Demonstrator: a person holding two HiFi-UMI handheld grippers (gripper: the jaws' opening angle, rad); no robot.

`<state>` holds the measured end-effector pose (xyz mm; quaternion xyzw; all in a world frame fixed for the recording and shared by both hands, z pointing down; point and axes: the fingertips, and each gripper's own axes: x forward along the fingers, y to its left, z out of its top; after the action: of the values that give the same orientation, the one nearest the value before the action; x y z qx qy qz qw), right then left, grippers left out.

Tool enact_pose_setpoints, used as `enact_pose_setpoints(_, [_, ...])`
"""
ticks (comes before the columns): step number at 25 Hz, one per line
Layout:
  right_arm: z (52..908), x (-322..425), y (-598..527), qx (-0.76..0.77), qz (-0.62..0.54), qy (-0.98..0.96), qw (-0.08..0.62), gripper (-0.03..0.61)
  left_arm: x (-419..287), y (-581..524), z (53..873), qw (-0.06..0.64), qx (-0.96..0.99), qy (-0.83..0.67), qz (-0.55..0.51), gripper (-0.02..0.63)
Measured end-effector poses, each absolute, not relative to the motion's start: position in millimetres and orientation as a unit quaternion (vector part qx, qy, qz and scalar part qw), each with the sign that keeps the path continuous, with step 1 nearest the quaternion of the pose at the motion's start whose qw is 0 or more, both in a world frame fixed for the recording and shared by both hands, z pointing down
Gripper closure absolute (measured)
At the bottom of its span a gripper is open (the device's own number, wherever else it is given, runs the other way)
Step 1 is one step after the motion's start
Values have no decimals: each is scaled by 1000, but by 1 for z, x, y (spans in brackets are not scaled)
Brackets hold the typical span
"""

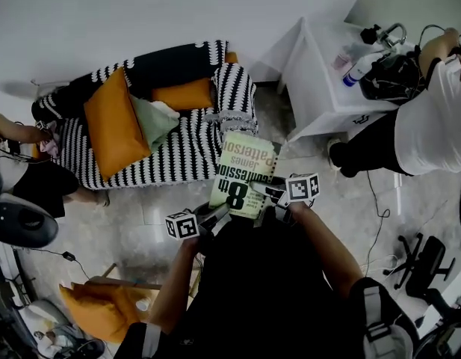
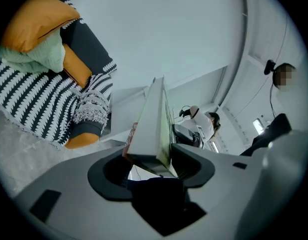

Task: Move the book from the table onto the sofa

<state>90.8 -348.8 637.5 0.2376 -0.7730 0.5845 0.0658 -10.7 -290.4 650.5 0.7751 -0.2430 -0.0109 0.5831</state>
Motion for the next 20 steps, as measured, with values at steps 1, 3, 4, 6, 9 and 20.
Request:
enact_pose_setpoints(1, [639, 88, -350, 238, 585, -773, 65, 334, -13, -291, 652, 583, 776, -242, -5, 374])
enact_pose_setpoints(3, [642, 84, -353, 239, 587, -771, 64, 334, -17, -294, 655, 583, 775, -242, 4, 371])
enact_pose_setpoints(4, [644, 83, -356, 240, 588, -770, 65, 333, -18, -296, 656, 584, 774, -242, 7, 370])
enact_pose_setpoints(6, [647, 81, -362, 240, 590, -768, 66, 333, -19, -301, 658, 586, 773, -244, 11, 367])
enact_pose_setpoints(9, [652, 80, -370, 238, 595, -765, 67, 331, -19, -306, 661, 590, 770, -244, 12, 365])
enact_pose_setpoints(20, [689, 78, -419, 217, 619, -747, 105, 323, -14, -345, 693, 613, 747, -252, 47, 354])
